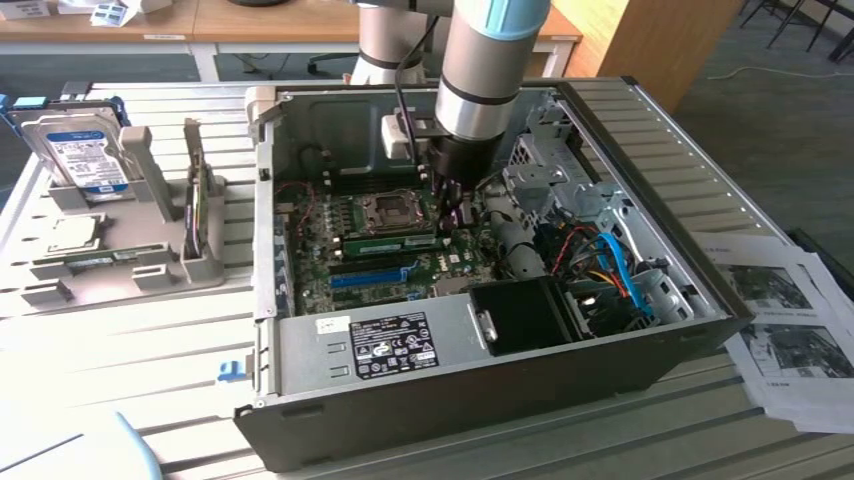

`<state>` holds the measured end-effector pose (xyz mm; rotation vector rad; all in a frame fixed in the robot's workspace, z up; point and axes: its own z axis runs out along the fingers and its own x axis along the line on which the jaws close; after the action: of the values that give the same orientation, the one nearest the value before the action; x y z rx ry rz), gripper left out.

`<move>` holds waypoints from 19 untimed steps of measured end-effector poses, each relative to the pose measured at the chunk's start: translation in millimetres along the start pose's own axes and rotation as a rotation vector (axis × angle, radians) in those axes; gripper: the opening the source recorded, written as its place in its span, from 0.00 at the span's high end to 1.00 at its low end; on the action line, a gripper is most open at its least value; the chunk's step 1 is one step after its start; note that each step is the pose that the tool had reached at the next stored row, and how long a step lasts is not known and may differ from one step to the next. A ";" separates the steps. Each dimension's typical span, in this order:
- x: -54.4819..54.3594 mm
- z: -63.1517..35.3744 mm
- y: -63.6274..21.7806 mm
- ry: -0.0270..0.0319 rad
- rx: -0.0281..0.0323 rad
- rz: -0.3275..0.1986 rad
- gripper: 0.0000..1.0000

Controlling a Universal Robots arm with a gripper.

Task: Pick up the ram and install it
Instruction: 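Press down the ram until it locks into place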

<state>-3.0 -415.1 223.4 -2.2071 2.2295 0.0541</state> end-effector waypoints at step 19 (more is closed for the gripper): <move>0.0 -0.1 0.1 -0.0005 -0.0001 0.000 0.91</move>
<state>-3.1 -415.0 223.5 -2.2067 2.2295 0.0547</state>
